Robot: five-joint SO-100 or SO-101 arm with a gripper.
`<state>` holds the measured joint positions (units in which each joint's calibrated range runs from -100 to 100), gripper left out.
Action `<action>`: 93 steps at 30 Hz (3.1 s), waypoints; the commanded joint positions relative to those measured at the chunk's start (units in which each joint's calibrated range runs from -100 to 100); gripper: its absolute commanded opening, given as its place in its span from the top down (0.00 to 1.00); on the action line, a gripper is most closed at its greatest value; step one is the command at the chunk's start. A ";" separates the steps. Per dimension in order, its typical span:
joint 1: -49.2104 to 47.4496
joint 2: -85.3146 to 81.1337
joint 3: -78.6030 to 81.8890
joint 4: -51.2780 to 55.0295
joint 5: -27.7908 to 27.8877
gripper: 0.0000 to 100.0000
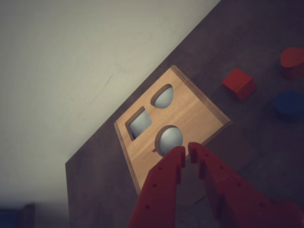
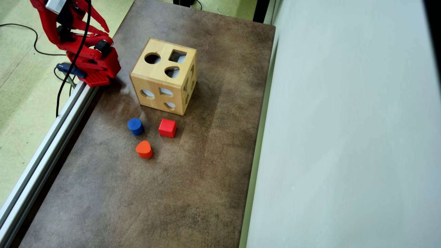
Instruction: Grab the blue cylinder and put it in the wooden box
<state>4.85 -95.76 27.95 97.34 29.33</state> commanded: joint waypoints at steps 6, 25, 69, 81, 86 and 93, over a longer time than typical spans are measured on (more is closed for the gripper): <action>-0.10 0.09 0.14 0.57 -0.05 0.98; -0.10 0.09 0.14 0.57 -0.05 0.98; 38.91 77.46 -17.03 0.33 -1.95 0.97; 38.02 94.70 -16.85 -3.77 2.44 0.97; 37.94 98.78 -16.85 -6.10 5.76 0.97; 37.79 104.38 -16.94 -8.76 7.33 0.97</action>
<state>43.15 7.29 11.51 90.80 36.02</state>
